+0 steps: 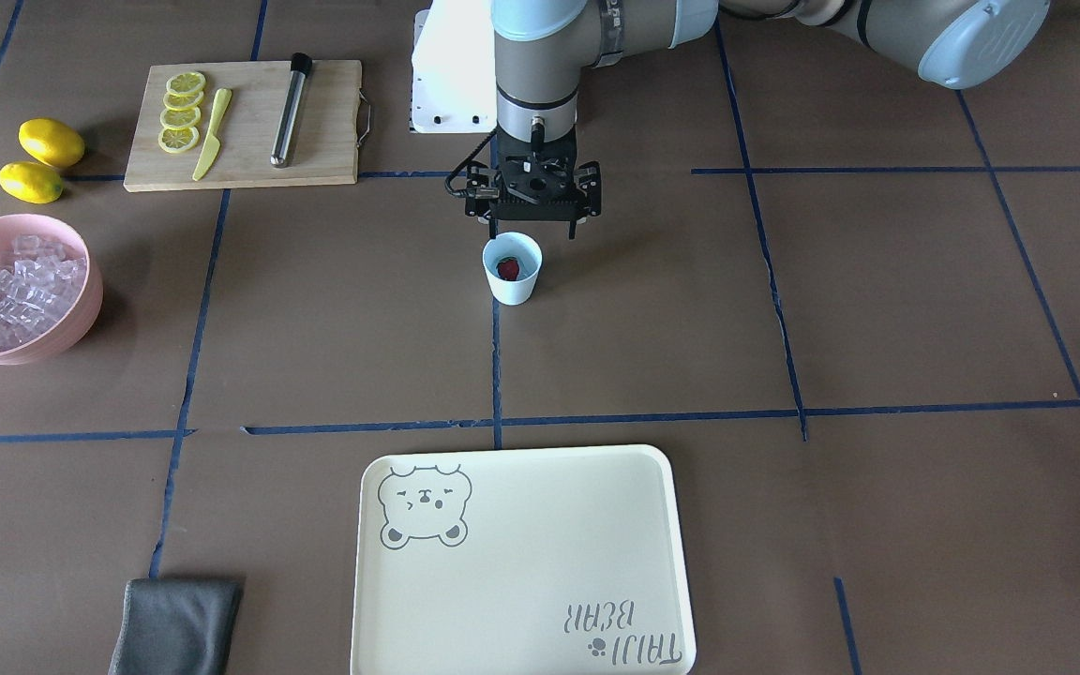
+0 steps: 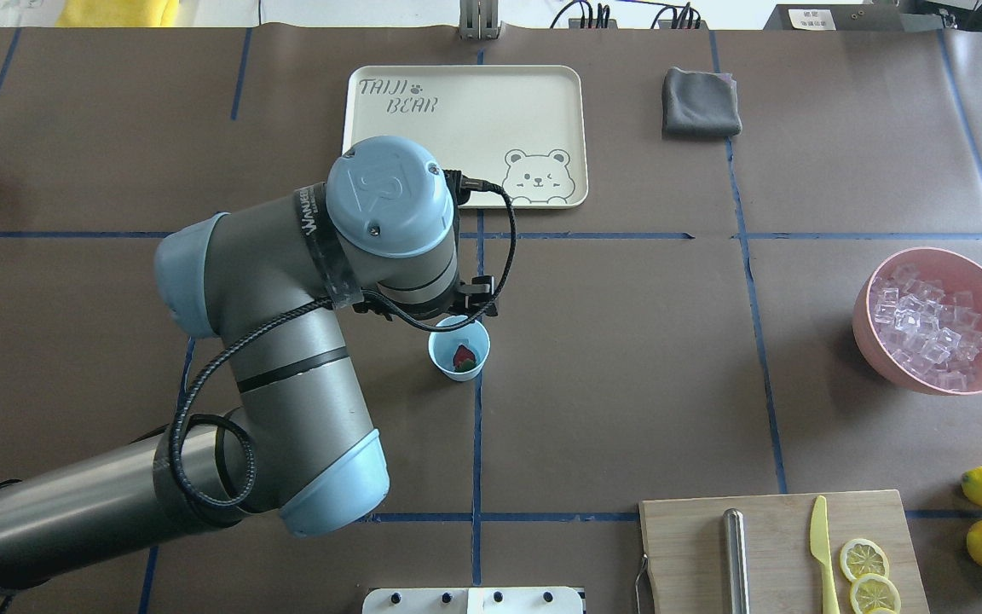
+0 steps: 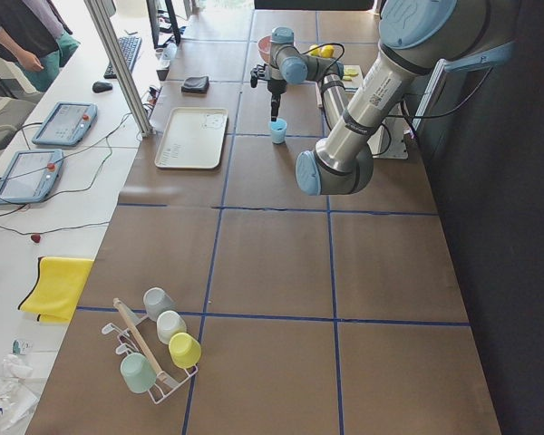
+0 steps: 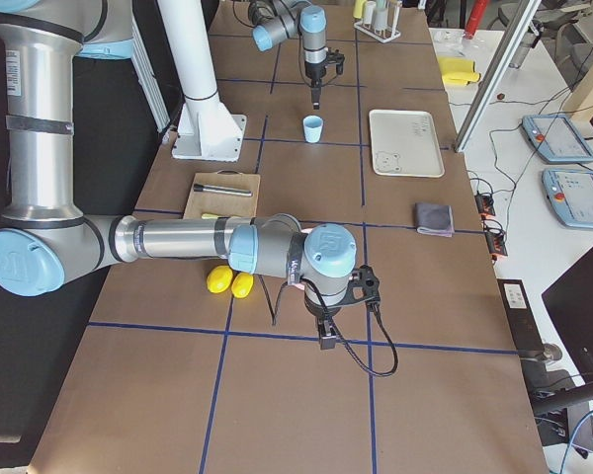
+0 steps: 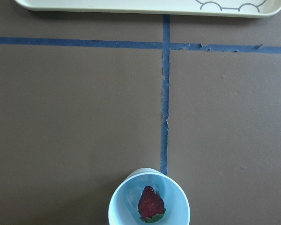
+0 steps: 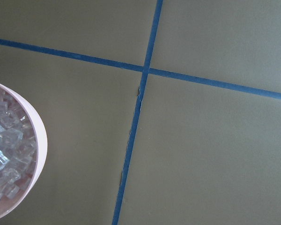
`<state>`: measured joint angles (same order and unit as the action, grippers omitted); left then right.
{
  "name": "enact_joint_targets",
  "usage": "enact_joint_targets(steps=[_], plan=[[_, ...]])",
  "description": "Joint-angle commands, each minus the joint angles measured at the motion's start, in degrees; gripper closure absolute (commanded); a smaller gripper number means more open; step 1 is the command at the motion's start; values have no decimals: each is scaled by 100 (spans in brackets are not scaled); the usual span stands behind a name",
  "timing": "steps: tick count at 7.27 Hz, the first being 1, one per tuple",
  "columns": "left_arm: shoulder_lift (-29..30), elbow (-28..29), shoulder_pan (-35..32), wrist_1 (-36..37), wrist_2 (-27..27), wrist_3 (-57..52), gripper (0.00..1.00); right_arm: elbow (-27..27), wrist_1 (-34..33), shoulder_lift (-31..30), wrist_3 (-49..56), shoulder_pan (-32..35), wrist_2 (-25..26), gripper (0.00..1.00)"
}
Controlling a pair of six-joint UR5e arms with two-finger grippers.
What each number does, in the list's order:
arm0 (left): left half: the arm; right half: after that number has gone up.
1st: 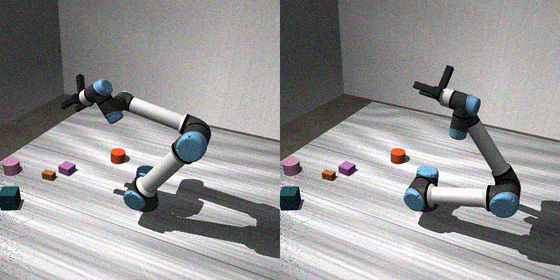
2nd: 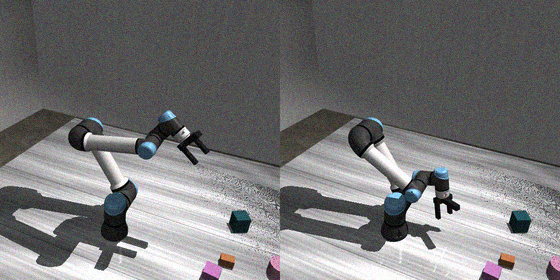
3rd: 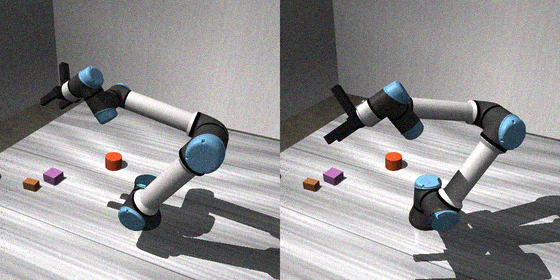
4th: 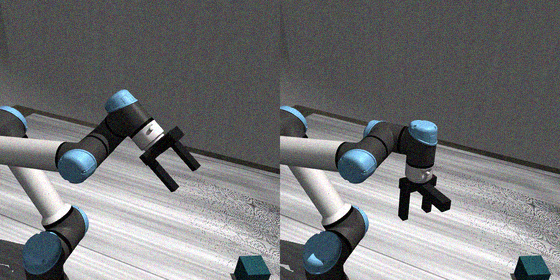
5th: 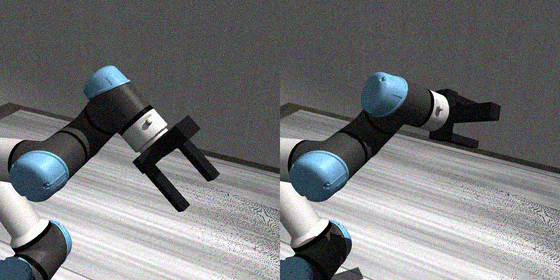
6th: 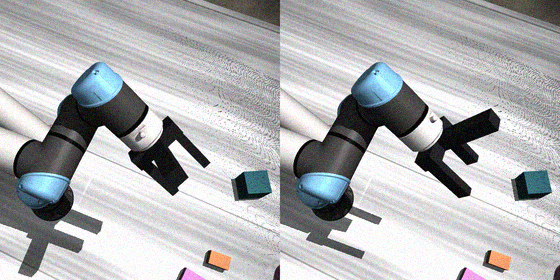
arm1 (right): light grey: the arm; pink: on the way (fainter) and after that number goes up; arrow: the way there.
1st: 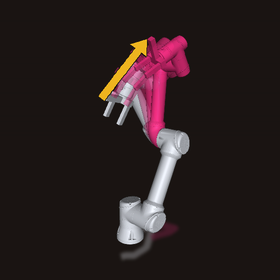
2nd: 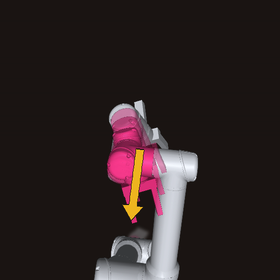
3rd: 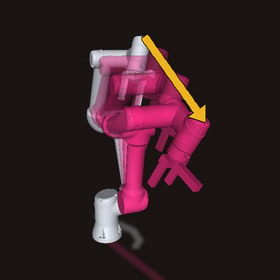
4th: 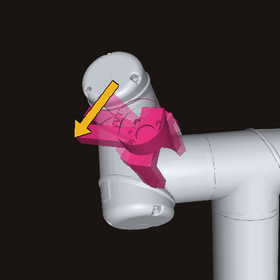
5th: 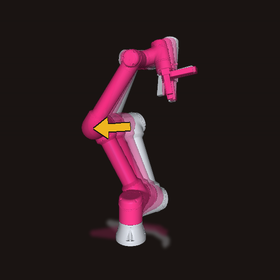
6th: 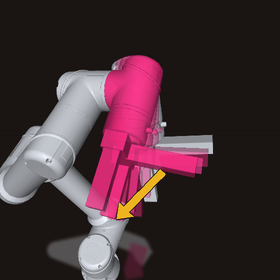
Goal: Put ice and strawberries in cup
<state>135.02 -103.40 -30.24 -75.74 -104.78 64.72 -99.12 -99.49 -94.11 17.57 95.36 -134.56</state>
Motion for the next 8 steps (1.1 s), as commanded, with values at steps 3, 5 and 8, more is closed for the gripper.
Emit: enact_joint_targets(steps=[3,5,8], plan=[[-1380,-1262,-1778,753,-1295,-2711,0,42,0,-2,1,0,0,0],[-1985,-1209,-2894,780,-1858,-4355,0,86,0,77,-51,-9,0,0],[-2419,-990,-4249,1401,-2143,-6440,0,95,0,200,-236,-61,0,0]])
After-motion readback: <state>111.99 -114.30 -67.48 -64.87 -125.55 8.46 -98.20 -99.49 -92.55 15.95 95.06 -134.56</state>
